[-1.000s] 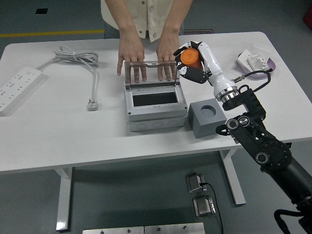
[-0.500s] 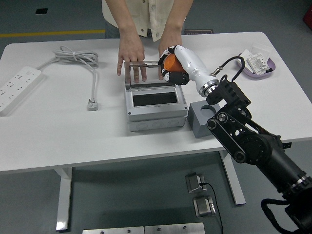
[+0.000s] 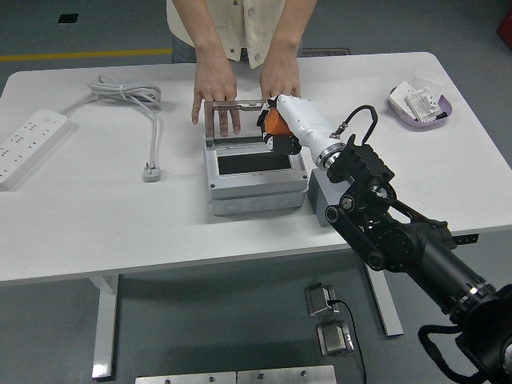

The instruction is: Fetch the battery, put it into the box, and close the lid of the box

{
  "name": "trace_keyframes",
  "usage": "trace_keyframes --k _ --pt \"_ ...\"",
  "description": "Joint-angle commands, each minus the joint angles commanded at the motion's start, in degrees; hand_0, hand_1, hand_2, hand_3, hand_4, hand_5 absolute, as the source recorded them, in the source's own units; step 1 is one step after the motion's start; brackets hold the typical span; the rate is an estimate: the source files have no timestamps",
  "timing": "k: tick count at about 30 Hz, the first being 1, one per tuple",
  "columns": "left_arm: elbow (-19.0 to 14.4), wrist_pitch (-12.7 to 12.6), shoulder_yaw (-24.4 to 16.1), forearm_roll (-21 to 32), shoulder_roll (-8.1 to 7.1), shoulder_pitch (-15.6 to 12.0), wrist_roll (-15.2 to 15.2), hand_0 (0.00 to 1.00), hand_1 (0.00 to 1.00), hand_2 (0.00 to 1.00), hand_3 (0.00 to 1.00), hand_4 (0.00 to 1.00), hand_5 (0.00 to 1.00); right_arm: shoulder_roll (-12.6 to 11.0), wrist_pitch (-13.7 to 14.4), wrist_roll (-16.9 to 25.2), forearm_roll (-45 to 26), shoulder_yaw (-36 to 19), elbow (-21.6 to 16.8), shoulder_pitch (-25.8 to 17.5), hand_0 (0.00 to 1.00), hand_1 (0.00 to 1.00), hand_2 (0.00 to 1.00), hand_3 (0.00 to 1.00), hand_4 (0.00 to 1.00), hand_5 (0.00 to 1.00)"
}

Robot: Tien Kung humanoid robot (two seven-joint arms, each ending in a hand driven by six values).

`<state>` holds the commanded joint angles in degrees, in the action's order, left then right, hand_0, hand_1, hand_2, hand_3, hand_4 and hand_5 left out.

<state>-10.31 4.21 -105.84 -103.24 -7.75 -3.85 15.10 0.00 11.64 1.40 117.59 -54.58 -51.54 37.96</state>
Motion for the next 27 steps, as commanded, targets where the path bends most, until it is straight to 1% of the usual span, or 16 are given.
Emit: trace_keyframes --k 4,6,11,17,18,23,24,27 --pt "0.00 -0.03 -0.10 -0.02 -0.02 -0.03 0.06 0.613 0.638 0.612 0.601 0.631 0.137 0.00 1.77 2.42 -4.72 2.52 2.41 0.14 0.110 0.197 0.306 0.251 0.002 0.002" --pt "0.00 -0.02 -0.19 -0.14 0.01 -0.02 0.10 0.613 0.638 0.612 0.601 0.632 0.137 0.00 2.09 3.15 -6.15 3.38 3.07 0.19 0.111 0.197 0.305 0.249 0.002 0.002" --pt "0.00 -0.03 -0.48 -0.64 0.01 0.14 0.18 0.613 0.638 0.612 0.601 0.632 0.137 0.00 1.58 3.81 -4.71 4.30 4.45 0.74 0.111 0.197 0.305 0.249 0.002 0.002" --pt "0.00 -0.03 -0.69 -0.86 -0.02 0.34 0.25 0.613 0.638 0.612 0.600 0.632 0.137 0.00 1.82 4.98 -2.99 3.87 6.51 1.57 0.112 0.198 0.301 0.247 0.002 0.002" --pt "0.00 -0.01 -0.69 -0.87 -0.01 0.38 0.26 0.613 0.638 0.612 0.600 0.628 0.140 0.00 1.85 5.16 -2.89 3.76 6.87 1.66 0.141 0.228 0.334 0.286 0.002 0.002" --pt "0.00 0.04 -0.79 -1.01 0.01 0.56 0.19 0.613 0.638 0.612 0.600 0.628 0.140 0.00 1.93 5.74 -3.65 3.77 8.23 1.81 0.141 0.228 0.334 0.286 0.002 0.002" --pt "0.00 0.05 -0.77 -1.00 0.02 0.59 0.15 0.613 0.638 0.612 0.600 0.629 0.137 0.00 2.00 5.83 -3.97 3.82 8.45 1.83 0.191 0.304 0.449 0.456 0.199 0.002" --pt "0.00 0.09 -0.75 -1.05 0.03 0.66 0.14 0.613 0.638 0.612 0.600 0.629 0.137 0.00 2.18 6.09 -5.32 4.05 9.11 1.89 0.191 0.304 0.449 0.456 0.199 0.002"
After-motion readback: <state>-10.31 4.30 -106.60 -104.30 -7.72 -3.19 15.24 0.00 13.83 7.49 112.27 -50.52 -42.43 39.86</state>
